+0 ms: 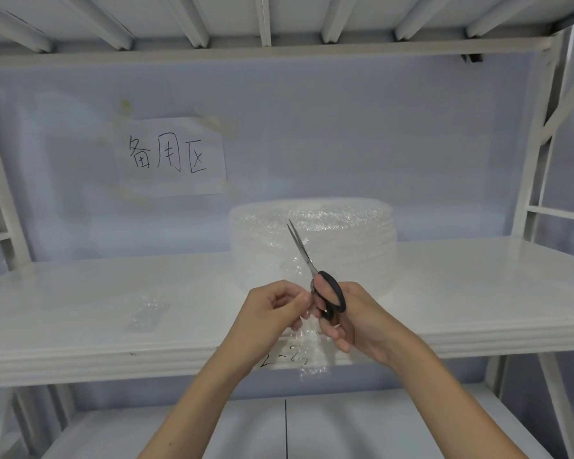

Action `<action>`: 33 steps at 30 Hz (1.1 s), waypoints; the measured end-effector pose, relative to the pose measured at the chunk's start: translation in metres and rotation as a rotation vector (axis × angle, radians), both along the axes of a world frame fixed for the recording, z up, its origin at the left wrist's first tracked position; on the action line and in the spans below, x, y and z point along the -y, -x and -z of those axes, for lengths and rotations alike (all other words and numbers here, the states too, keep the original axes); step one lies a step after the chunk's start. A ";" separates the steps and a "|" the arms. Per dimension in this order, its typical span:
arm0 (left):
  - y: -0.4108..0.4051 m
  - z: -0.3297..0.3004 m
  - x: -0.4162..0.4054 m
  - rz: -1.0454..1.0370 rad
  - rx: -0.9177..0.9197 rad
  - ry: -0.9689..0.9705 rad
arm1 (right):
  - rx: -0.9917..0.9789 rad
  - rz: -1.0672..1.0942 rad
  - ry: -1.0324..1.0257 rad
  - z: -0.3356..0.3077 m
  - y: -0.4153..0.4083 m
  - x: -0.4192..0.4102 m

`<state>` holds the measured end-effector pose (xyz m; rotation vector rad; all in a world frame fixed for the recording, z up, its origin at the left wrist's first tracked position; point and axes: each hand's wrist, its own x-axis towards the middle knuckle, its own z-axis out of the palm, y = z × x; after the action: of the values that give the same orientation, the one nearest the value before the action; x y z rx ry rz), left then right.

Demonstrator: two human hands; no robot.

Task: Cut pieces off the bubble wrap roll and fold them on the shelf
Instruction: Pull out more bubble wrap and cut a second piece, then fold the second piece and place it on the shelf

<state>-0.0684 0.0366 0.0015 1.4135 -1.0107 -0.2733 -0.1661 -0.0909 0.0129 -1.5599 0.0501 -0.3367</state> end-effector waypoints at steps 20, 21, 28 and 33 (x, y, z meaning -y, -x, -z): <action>-0.009 0.005 -0.002 -0.124 -0.117 0.077 | -0.019 0.648 0.277 -0.003 0.040 0.048; -0.009 0.005 0.000 -0.131 -0.118 0.080 | -0.075 0.712 0.303 -0.002 0.040 0.054; -0.008 0.006 0.004 -0.147 -0.107 0.084 | -0.564 1.023 0.836 0.007 0.043 0.073; -0.012 0.008 0.002 -0.165 -0.090 0.085 | -0.609 1.066 0.992 0.012 0.029 0.074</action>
<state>-0.0567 0.0343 -0.0061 1.3860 -0.8173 -0.1688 -0.1952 -0.1648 0.0011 -2.4662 1.4032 -0.7661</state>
